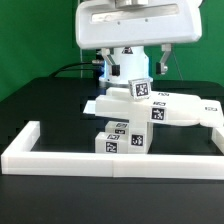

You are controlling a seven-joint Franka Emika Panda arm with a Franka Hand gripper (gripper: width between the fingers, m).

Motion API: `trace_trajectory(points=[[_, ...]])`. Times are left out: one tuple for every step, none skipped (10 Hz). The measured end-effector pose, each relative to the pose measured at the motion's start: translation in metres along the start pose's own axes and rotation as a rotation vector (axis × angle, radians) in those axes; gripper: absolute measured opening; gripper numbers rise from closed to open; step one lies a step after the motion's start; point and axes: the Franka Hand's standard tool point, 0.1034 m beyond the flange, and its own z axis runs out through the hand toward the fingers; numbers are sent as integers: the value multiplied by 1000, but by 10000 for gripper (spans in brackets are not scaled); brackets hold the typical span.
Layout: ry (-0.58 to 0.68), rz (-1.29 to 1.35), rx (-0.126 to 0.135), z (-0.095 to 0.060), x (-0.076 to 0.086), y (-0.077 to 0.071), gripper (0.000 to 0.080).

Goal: Assemble chair

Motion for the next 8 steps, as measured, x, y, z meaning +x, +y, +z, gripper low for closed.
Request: trace_trajectory(points=[[7, -10, -9, 5, 1, 0, 649], [3, -12, -15, 9, -1, 0, 649], [0, -12, -20, 12, -2, 1, 649], [-4, -12, -25, 14, -3, 1, 649], [-6, -12, -27, 16, -4, 2, 649], [-7, -12, -29, 17, -4, 3, 533], [-7, -12, -29, 17, -4, 3, 380], [-7, -11, -29, 17, -4, 3, 286]])
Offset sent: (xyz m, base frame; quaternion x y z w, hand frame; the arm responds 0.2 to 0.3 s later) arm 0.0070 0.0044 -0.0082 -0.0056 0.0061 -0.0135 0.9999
